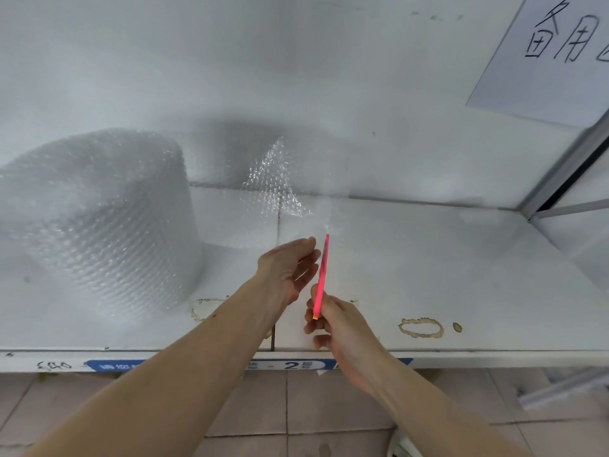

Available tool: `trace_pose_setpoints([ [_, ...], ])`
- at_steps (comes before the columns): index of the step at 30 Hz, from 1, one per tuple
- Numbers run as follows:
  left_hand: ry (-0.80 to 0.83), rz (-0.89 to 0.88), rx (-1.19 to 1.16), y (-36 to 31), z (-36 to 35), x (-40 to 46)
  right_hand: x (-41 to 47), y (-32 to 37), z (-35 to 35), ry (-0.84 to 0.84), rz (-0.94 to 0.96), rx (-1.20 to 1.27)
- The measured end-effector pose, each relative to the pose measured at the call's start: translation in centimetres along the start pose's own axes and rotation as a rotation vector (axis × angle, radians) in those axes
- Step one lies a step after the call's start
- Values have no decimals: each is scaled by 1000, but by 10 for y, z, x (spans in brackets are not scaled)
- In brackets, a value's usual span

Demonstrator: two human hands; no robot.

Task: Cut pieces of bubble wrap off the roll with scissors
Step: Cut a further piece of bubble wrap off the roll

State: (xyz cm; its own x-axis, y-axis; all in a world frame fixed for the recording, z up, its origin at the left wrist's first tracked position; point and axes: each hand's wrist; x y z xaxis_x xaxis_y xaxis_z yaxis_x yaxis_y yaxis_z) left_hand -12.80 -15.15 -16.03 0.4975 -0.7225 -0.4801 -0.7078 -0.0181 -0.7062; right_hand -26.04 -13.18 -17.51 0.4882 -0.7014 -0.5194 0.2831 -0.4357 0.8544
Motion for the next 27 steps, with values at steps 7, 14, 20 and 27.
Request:
trace_pose_setpoints([
  [7, 12, -29, -12, 3, -2, 0, -1, 1, -1, -4, 1, -22],
  [14, 0, -31, -4, 4, -2, 1, -2, 0, -1, -9, 25, -42],
  [20, 6, -21, 7, 5, -3, -1, -2, 2, -1, 2, 8, -25],
  [27, 12, -22, 30, 4, -2, -2, -2, 6, 2, -9, 18, 4],
])
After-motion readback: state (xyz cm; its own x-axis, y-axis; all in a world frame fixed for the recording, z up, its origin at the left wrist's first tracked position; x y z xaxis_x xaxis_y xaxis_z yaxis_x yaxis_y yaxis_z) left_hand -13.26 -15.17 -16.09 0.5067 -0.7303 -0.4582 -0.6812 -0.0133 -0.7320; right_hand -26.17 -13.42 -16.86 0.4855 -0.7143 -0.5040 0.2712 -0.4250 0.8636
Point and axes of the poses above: each hand's wrist, its own x-axis towards the middle knuckle, its own z-axis out of the back of the hand, y = z × x, and after that the axes turned 8 degrees about -z, right-handed
